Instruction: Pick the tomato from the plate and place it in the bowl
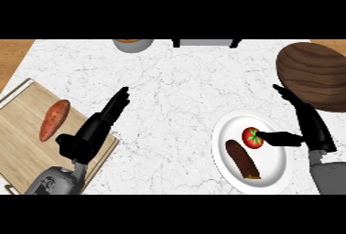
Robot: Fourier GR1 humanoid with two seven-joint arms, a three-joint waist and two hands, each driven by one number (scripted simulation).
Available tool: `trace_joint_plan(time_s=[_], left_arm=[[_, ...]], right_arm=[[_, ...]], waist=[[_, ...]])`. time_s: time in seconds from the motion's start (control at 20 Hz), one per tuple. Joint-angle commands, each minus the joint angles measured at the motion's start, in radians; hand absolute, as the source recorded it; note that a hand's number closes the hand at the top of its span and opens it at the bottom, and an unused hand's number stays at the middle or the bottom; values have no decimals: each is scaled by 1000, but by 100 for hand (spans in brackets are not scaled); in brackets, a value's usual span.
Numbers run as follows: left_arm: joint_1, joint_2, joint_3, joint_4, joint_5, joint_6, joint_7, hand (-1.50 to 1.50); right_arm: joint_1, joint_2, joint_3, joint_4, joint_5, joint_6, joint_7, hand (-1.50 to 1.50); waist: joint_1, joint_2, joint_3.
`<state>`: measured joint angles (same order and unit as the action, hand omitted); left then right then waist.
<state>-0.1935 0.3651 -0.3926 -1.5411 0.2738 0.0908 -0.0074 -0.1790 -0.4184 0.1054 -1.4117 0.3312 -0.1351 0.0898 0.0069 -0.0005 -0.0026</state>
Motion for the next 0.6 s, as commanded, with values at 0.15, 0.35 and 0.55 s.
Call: trace_joint_plan(time_s=[0.15, 0.35, 0.55], left_arm=[[5, -16, -26, 4, -20, -6, 4, 0], [10, -7, 2, 25, -9, -23, -19, 0], [-24, -23, 9, 0, -13, -22, 21, 0]], right_arm=[[-122, -193, 137, 1, 75, 382, 342, -150], [-193, -193, 161, -41, -62, 643, 529, -150], [-304, -118, 138, -44, -195, 781, 760, -150]], waist=[[18, -1, -3], [7, -2, -2], [1, 0, 0]])
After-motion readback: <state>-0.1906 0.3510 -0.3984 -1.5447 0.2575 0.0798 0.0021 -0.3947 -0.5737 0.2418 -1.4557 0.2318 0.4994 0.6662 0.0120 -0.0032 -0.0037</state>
